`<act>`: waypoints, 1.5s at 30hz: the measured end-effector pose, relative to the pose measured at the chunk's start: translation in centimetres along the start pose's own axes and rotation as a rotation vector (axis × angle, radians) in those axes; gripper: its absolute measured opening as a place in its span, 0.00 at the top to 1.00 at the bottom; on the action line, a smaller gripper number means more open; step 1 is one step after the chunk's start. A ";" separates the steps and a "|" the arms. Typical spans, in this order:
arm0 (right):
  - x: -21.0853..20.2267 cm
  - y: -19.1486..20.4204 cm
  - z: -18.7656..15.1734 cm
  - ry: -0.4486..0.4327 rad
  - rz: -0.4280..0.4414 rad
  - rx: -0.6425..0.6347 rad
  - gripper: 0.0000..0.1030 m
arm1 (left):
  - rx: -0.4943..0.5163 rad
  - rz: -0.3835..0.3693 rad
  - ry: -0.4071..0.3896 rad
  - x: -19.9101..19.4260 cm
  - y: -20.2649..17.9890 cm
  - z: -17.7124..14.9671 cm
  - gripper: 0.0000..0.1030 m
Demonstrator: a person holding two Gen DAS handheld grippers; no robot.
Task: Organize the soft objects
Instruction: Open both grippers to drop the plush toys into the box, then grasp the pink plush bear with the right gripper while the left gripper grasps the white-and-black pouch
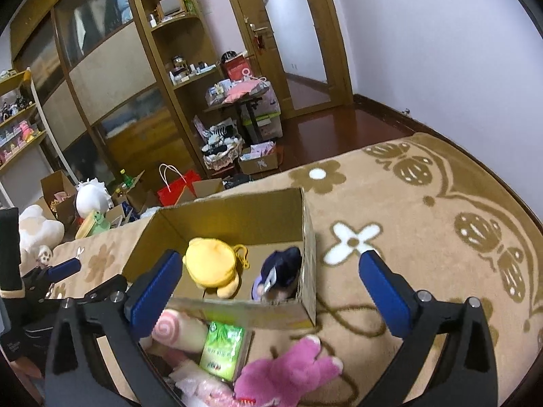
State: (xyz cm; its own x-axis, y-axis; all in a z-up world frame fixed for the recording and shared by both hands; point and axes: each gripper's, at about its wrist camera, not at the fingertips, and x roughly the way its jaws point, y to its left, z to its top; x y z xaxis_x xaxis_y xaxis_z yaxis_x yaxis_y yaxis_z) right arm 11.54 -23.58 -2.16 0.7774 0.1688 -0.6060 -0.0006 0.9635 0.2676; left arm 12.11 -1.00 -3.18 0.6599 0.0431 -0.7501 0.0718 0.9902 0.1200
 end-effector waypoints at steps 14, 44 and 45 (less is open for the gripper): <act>-0.5 -0.1 -3.4 0.121 -0.032 0.049 0.00 | -0.007 -0.007 0.122 -1.5 0.4 -3.4 0.02; 6.4 -0.4 -9.1 0.405 -0.112 0.078 0.00 | -0.013 -0.074 0.416 5.5 -1.6 -7.2 0.02; 6.5 -0.4 -9.3 0.413 -0.113 0.081 0.00 | -0.016 -0.077 0.421 5.6 -1.6 -7.2 0.02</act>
State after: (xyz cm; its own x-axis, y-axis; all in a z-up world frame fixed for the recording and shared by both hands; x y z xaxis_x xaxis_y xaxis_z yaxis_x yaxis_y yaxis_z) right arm 10.76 -20.92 -13.12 0.4532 0.1484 -0.8790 0.1318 0.9641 0.2307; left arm 10.30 -1.39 -12.29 0.2899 0.0164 -0.9569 0.0950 0.9944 0.0458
